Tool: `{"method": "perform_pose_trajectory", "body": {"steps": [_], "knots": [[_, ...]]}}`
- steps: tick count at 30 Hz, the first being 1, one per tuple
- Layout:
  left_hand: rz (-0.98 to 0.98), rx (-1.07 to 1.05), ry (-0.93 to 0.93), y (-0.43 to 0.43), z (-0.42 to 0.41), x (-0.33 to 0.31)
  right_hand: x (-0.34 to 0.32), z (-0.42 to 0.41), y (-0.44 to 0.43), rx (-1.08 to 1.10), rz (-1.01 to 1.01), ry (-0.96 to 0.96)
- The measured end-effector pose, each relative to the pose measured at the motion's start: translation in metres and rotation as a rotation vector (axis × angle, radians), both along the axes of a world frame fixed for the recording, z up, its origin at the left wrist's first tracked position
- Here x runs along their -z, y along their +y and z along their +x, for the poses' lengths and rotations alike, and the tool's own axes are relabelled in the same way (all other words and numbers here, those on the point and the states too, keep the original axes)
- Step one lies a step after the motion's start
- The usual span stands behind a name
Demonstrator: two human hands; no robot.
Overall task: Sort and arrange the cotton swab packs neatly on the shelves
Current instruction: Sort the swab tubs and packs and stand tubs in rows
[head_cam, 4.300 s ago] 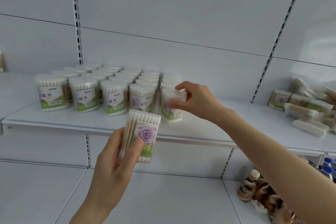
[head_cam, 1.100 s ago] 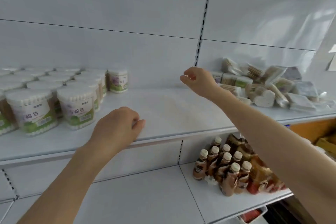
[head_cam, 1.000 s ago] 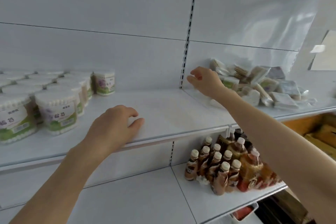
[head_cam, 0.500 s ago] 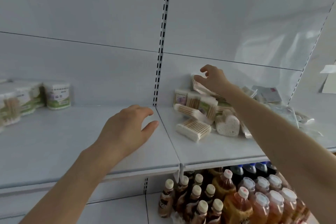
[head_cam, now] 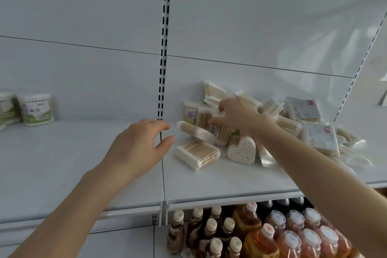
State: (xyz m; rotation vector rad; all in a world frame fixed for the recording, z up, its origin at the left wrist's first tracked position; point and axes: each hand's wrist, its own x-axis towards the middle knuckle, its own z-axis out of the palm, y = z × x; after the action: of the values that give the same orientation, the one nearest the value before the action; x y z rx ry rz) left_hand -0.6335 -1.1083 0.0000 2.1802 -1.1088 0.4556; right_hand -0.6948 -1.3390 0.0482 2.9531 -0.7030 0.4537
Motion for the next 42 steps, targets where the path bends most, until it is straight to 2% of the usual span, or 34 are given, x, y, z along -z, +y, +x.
{"method": "perform_pose_trajectory", "body": {"steps": [5, 7, 12, 16, 18, 20, 22, 25, 30, 33, 35, 40, 42], "knots": [[-0.099, 0.075, 0.043, -0.005, 0.002, -0.004, -0.022, -0.022, -0.001, -0.115, 0.249, -0.248], [-0.17, 0.11, 0.099, -0.006, 0.004, -0.008, -0.035, -0.029, 0.01, -0.232, 0.355, -0.32], [-0.33, 0.228, 0.36, -0.008, 0.0, -0.026, -0.051, -0.027, 0.058, -0.594, 0.674, -0.233], [-0.315, 0.183, 0.325, 0.008, 0.013, -0.025, -0.057, -0.003, 0.071, -0.675, 0.885, -0.167], [-0.312, 0.11, 0.304, 0.02, 0.023, -0.02, -0.056, 0.022, 0.061, -0.587, 0.811, -0.233], [-0.33, 0.044, 0.298, 0.03, 0.032, -0.015, -0.049, 0.05, 0.047, -0.45, 0.474, -0.21], [-0.357, 0.01, 0.31, 0.036, 0.037, -0.01, -0.036, 0.076, 0.034, -0.322, 0.193, -0.053], [-0.374, -0.009, 0.319, 0.038, 0.041, -0.002, -0.016, 0.097, 0.02, -0.147, 0.037, 0.142], [-0.372, -0.024, 0.304, 0.035, 0.045, 0.001, -0.013, 0.107, 0.022, -0.05, -0.165, 0.236], [-0.362, -0.034, 0.291, 0.038, 0.048, 0.003, -0.018, 0.108, 0.02, -0.049, -0.099, 0.282], [-0.359, -0.039, 0.291, 0.039, 0.048, 0.004, -0.018, 0.106, 0.016, -0.113, -0.013, 0.247], [-0.378, -0.077, 0.291, 0.041, 0.048, 0.005, -0.028, 0.088, 0.027, -0.317, 0.254, -0.184], [-0.383, -0.09, 0.299, 0.042, 0.046, 0.003, -0.033, 0.082, 0.035, -0.356, 0.349, -0.267]]}}
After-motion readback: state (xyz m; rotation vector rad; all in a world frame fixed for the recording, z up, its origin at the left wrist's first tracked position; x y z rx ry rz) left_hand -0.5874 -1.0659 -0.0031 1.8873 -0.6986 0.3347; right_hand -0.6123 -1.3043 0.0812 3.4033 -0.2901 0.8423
